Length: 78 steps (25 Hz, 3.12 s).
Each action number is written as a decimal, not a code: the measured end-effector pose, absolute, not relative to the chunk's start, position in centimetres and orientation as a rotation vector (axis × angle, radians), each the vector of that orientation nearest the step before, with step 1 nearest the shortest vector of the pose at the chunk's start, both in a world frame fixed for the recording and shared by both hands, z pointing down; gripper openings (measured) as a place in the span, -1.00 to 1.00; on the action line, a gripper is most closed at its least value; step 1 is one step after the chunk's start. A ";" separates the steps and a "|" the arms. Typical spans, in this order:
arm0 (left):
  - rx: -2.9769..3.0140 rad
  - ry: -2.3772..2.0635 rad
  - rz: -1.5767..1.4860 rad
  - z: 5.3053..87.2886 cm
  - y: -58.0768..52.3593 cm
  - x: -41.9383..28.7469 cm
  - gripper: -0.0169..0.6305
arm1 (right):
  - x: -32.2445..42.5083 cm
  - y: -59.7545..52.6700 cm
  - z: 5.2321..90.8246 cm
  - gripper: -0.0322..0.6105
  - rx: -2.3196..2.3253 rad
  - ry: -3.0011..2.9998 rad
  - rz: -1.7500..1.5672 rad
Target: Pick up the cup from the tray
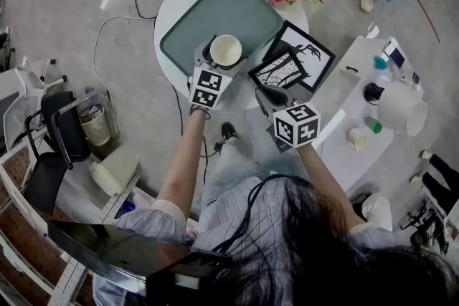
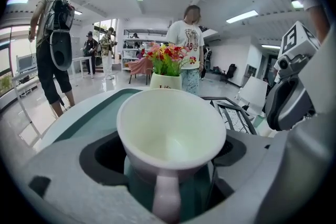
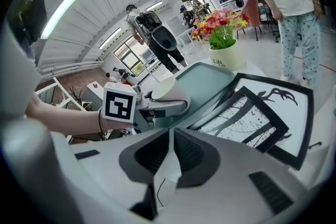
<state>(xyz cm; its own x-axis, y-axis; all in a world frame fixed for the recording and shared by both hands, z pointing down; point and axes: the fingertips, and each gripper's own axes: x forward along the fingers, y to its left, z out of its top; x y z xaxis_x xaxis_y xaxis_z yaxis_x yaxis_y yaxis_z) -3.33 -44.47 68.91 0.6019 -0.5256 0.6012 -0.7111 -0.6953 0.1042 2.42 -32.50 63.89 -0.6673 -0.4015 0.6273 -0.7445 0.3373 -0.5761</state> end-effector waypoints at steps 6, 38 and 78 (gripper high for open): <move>2.512 -1.007 0.722 68.9 -44.8 -3.2 0.42 | 2.9 -32.2 64.2 -0.76 1.034 -2.211 1.273; 2.637 -1.086 0.672 54.6 -37.0 -7.6 0.42 | 0.4 -30.5 58.3 -0.77 1.092 -2.371 1.136; 2.700 -0.988 0.492 48.4 -11.3 -11.7 0.42 | -4.8 -8.3 52.3 -0.77 1.270 -2.451 1.004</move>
<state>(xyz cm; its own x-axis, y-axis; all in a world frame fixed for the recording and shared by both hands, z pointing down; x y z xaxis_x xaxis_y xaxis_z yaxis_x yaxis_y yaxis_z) -11.73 -11.35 48.36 0.7174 -0.5813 0.3839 -0.6565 -0.7486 0.0931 -4.78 -8.28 52.29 -0.6093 -0.6447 0.4617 -0.7833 0.3986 -0.4771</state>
